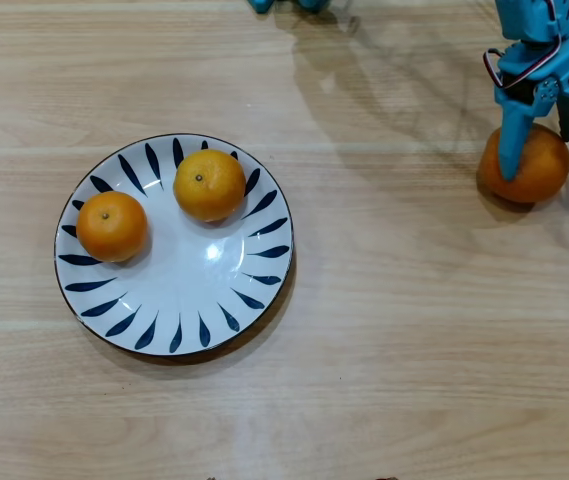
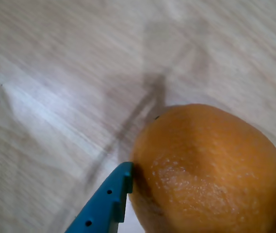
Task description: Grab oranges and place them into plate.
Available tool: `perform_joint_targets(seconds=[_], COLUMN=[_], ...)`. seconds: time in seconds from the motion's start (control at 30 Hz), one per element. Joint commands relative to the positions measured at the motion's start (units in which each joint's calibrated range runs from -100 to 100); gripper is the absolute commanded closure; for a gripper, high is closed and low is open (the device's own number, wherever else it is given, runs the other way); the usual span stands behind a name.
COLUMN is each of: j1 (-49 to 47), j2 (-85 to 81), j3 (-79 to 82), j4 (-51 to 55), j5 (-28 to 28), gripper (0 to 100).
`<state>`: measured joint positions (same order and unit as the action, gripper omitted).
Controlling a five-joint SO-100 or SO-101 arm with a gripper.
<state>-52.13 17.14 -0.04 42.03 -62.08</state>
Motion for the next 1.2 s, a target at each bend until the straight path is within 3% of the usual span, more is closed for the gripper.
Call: perform_joint_targets(seconds=[0.0, 0.13, 0.27, 0.73, 0.9, 1.17], j1=[-0.4, -0.4, -0.4, -0.8, -0.9, -1.4], j2=[-2.9, -3.5, -3.5, -1.7, 3.2, 5.3], j3=[-5.1, -15.3, -20.7, -21.0, -21.0, -21.8], j4=[10.1, 26.3, 32.9, 32.0, 25.8, 25.2], j5=[-0.3, -0.3, -0.1, -0.1, 0.0, -0.5], gripper=[68, 69, 69, 68, 62, 55])
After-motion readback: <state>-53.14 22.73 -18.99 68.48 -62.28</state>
